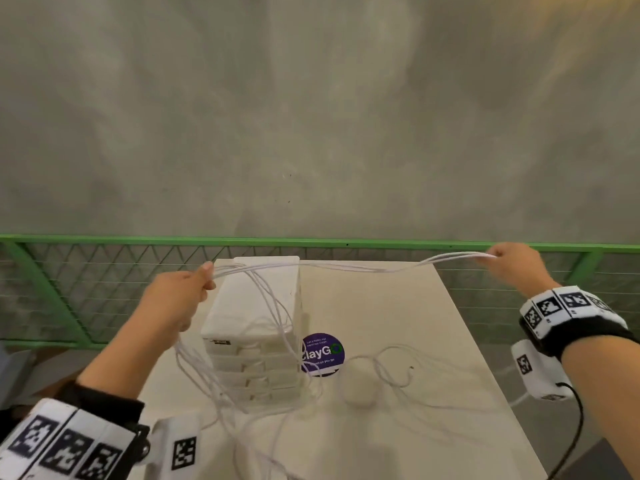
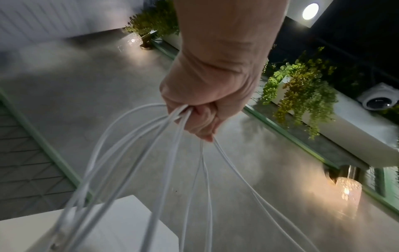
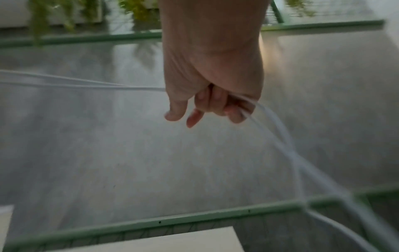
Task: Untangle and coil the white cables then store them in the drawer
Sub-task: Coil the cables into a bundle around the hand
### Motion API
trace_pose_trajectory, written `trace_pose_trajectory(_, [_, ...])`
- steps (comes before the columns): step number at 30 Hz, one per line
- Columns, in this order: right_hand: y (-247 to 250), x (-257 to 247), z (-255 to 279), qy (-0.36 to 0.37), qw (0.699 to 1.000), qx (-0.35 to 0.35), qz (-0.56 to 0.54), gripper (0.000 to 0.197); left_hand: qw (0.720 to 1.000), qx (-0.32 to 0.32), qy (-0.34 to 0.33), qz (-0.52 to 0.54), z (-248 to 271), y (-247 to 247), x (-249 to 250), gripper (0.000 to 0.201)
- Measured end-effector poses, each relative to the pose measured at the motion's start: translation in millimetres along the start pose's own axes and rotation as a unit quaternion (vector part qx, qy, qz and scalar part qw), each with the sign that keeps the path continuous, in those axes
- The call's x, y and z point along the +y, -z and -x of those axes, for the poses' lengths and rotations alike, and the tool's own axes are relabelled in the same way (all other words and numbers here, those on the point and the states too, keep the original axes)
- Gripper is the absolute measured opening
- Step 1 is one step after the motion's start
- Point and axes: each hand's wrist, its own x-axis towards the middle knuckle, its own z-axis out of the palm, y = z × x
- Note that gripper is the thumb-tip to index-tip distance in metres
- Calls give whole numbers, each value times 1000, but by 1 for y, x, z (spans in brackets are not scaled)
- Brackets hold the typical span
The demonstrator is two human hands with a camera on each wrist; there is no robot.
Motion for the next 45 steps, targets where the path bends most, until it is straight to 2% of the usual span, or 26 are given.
trace_pose_trajectory(2, [4, -11, 1, 46, 998, -24, 42, 43, 1000, -26, -8, -8, 3, -6, 1, 36])
trace_pose_trajectory(4, [8, -34, 7, 117, 986, -71, 100, 38, 998, -21, -36, -38, 11, -14, 9, 33])
trace_pose_trajectory(7, [17, -80, 33, 227, 950, -153, 149, 24, 991, 5, -98, -90, 26, -25, 23, 30])
trace_pose_trajectory(10, [17, -129, 72, 335, 908, -182, 176, 22, 984, -38, -151, -89, 44, -45, 35, 26])
trace_pose_trajectory(12, [9, -156, 95, 381, 880, -194, 209, 26, 986, -97, -138, -20, 51, -65, 39, 29])
trace_pose_trajectory(13, [3, -168, 103, 395, 868, -200, 224, 28, 985, -127, -110, 33, 52, -76, 39, 30])
trace_pose_trajectory(16, [-13, -190, 118, 411, 860, -221, 207, 29, 975, -176, -28, 135, 53, -102, 38, 39])
trace_pose_trajectory(20, [-17, -192, 116, 387, 881, -241, 124, 16, 966, -223, -38, 127, 52, -113, 28, 42])
trace_pose_trajectory(22, [-14, -185, 109, 367, 885, -272, 85, 22, 955, -269, -48, 117, 50, -111, 24, 34])
trace_pose_trajectory(24, [-13, -174, 100, 322, 895, -310, -5, 29, 953, -286, -52, 90, 50, -107, 22, 25])
trace_pose_trajectory(26, [-13, -159, 88, 285, 903, -308, -92, 30, 962, -261, -57, 65, 47, -102, 20, 28])
trace_pose_trajectory(29, [-10, -128, 61, 213, 933, -236, -172, 26, 980, -183, -22, 74, 36, -87, 18, 33])
trace_pose_trajectory(33, [-5, -67, 29, 84, 973, -97, -194, 20, 990, -78, 22, 111, 13, -58, 12, 29])
trace_pose_trajectory(35, [-8, -38, 19, 23, 980, -61, -191, 35, 989, -41, 29, 137, 5, -47, 12, 24])
trace_pose_trajectory(37, [-11, -15, 16, -20, 980, -39, -192, 46, 989, -17, 36, 142, 2, -42, 12, 26])
trace_pose_trajectory(40, [-13, -2, 15, -52, 975, -53, -210, 35, 991, -2, 39, 127, 7, -41, 10, 29])
trace_pose_trajectory(43, [-17, -3, 9, -81, 961, -97, -247, 28, 995, -64, -8, 82, 19, -46, 11, 25])
trace_pose_trajectory(45, [-23, -8, 6, -121, 931, -100, -329, 32, 992, -117, -33, 16, 28, -49, 15, 30])
